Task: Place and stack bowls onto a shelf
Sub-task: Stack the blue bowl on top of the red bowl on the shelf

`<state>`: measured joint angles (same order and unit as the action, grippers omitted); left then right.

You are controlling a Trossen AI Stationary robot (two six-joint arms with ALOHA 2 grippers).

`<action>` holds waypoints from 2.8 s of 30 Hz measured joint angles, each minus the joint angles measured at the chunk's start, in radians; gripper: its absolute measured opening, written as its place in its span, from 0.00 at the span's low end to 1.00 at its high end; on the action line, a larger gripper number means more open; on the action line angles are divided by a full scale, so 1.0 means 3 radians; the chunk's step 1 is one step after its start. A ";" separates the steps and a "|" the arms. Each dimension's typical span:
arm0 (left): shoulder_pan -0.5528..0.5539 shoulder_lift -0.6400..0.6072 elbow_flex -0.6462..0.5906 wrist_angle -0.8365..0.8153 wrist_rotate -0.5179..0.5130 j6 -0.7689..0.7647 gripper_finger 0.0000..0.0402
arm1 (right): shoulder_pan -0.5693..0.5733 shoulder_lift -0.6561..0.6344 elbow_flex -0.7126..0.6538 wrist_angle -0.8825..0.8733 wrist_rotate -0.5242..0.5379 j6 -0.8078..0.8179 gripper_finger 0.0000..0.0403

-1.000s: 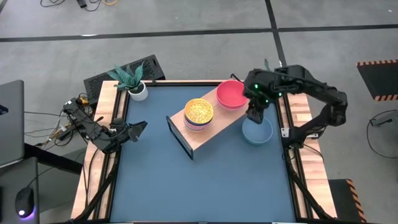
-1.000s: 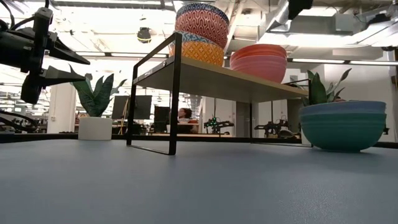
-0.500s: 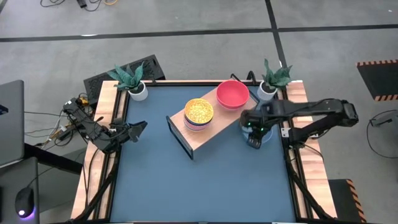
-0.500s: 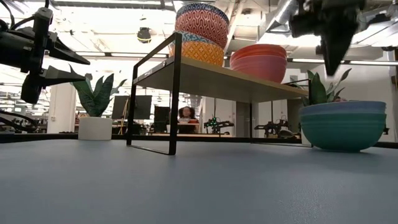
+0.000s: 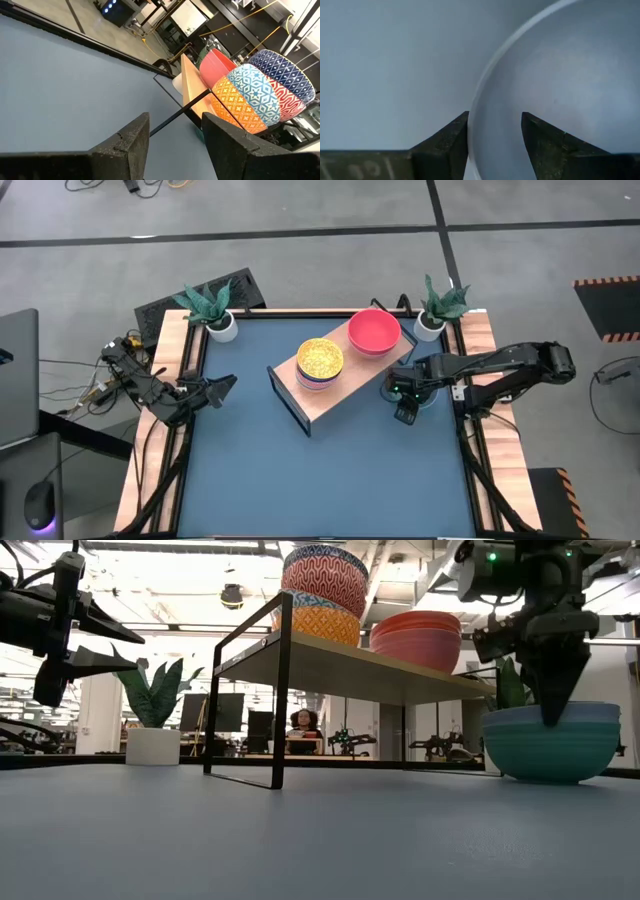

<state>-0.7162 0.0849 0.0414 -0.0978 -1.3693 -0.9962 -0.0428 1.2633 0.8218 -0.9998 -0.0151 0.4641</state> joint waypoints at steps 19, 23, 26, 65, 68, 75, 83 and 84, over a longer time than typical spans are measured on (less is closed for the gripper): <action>0.0000 0.0000 0.0000 0.0000 0.0000 -0.0002 0.41 | 0.0040 -0.0069 0.0154 -0.0157 -0.0160 0.0006 0.07; 0.0000 0.0000 0.0000 0.0000 0.0000 -0.0004 0.41 | 0.0087 -0.0151 0.0350 -0.0412 -0.0173 0.0011 0.07; 0.0000 0.0000 0.0000 0.0000 0.0000 -0.0003 0.41 | 0.0124 -0.0217 0.0526 -0.0617 -0.0169 0.0061 0.07; 0.0000 0.0001 0.0001 -0.0001 -0.0013 0.0028 0.41 | 0.0357 -0.0135 0.0452 -0.0546 -0.0220 0.0424 0.14; 0.0000 0.0000 0.0000 -0.0001 -0.0014 0.0028 0.41 | 0.0356 -0.0135 0.0452 -0.0543 -0.0219 0.0437 0.16; 0.0000 0.0000 0.0000 -0.0001 -0.0013 0.0029 0.41 | 0.0357 -0.0135 0.0452 -0.0501 -0.0211 0.0436 0.10; 0.0000 0.0000 0.0000 -0.0001 -0.0011 0.0027 0.41 | 0.0369 -0.0135 0.0452 -0.0455 -0.0261 0.0441 0.06; 0.0000 0.0000 0.0001 -0.0001 -0.0011 0.0027 0.41 | 0.0381 -0.0135 0.0452 -0.0438 -0.0258 0.0441 0.06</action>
<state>-0.7162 0.0849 0.0417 -0.0982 -1.3727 -0.9883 0.0713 1.2228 0.9573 -1.1313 -0.0924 0.5964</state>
